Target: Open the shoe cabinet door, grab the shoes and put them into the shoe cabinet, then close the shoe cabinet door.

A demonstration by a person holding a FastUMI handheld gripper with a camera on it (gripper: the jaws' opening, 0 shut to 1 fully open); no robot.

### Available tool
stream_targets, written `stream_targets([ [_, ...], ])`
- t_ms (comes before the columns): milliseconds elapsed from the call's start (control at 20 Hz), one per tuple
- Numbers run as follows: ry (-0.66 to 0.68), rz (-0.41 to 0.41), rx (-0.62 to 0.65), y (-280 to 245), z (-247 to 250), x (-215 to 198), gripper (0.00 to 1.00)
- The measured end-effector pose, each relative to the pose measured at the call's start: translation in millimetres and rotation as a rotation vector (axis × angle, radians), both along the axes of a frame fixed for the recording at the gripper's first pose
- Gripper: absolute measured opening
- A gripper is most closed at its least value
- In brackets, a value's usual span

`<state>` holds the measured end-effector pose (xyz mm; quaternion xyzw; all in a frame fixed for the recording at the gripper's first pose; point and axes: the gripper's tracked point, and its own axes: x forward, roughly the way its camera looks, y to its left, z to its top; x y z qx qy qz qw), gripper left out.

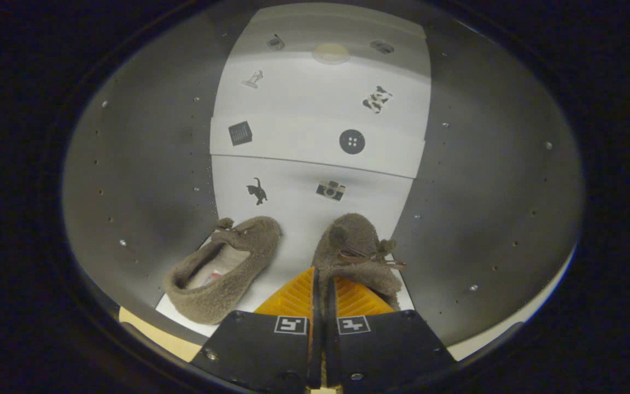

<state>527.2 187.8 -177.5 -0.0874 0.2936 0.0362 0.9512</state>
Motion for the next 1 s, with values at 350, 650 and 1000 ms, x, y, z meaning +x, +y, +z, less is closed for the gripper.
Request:
stream_targets([
  [350, -0.028, -0.029, -0.022, -10, -24, 22, 0.11],
  [650, -0.057, 0.016, 0.015, 5, -6, -1, 0.5],
  [1000, -0.158, 0.026, 0.019, 15, 48, -82, 0.98],
])
